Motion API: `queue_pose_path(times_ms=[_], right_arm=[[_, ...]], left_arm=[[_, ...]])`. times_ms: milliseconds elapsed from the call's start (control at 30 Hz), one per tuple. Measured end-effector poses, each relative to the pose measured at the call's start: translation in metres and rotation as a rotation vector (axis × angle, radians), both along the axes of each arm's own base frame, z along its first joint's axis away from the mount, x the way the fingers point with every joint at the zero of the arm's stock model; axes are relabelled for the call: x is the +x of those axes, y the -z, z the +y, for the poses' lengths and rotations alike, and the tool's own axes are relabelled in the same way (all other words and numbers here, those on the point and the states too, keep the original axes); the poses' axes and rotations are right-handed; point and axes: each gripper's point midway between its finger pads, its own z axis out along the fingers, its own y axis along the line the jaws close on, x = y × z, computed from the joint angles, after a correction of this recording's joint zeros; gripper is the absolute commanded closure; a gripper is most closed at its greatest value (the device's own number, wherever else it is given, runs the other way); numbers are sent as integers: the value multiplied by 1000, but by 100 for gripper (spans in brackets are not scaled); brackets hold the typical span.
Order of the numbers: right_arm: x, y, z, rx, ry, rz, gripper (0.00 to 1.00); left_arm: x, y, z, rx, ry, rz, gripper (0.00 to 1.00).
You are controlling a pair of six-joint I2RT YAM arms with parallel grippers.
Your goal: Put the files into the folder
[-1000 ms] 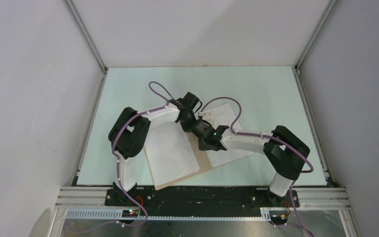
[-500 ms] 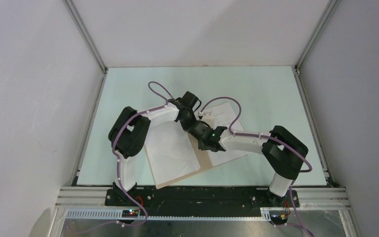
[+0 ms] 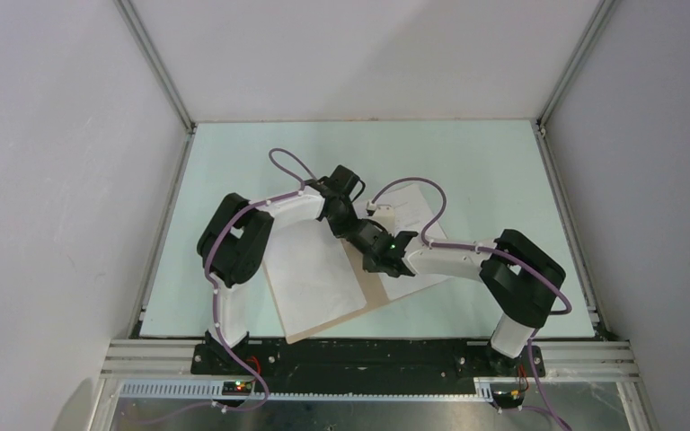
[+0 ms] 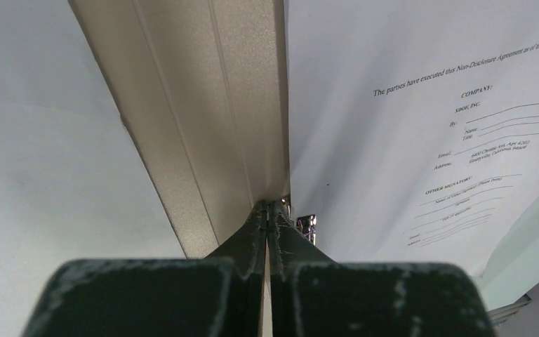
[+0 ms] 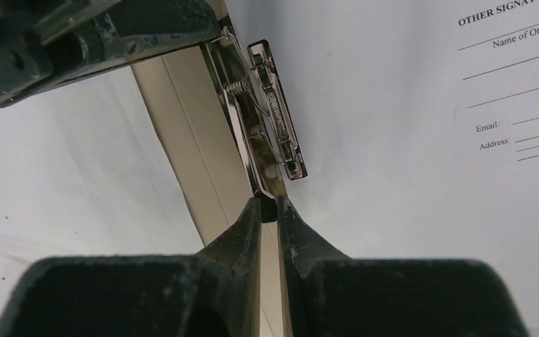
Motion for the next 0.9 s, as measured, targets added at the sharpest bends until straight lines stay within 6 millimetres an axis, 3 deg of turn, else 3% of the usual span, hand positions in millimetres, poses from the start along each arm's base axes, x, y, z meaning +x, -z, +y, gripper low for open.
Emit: queue_pose_path(times_ms=[900], right_arm=[[10, -3, -13, 87, 68, 5, 94]], left_arm=[[4, 1, -2, -23, 0, -11, 100]])
